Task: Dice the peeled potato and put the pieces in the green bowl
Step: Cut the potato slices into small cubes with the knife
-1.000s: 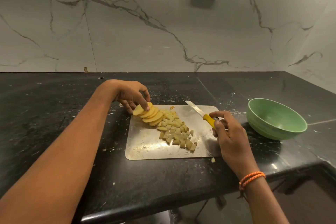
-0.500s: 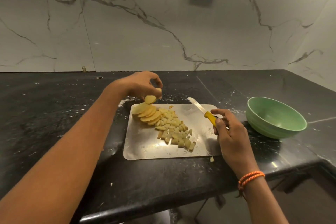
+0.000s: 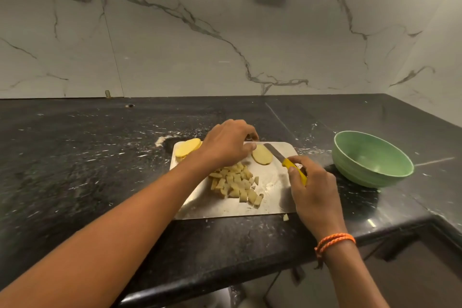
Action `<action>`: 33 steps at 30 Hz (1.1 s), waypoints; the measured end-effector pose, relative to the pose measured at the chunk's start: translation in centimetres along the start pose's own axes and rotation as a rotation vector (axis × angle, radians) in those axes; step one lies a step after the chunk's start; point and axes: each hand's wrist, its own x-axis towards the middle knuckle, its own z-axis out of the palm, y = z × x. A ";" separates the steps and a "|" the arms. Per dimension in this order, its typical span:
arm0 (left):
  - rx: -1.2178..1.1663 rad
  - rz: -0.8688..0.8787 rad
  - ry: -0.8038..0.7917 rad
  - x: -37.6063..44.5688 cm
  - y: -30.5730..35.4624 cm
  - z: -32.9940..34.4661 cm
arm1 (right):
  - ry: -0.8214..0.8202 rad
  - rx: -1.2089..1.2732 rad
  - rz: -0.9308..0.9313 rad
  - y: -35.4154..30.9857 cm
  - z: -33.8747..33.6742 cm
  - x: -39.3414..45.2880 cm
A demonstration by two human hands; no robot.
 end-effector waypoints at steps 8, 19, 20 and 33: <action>0.145 0.064 0.009 -0.5 0.1 1.2 | -0.138 -0.237 -0.103 -1.6 -0.1 -0.5; 0.160 0.057 0.045 -0.4 -0.7 1.1 | -0.087 -0.273 -0.107 -1.7 0.4 0.6; 0.157 0.055 0.046 -0.4 -0.8 1.2 | -0.097 -0.281 -0.110 -1.7 0.4 0.5; 0.161 0.043 0.005 0.0 -0.8 1.5 | -0.036 -0.246 -0.093 -1.8 0.5 0.6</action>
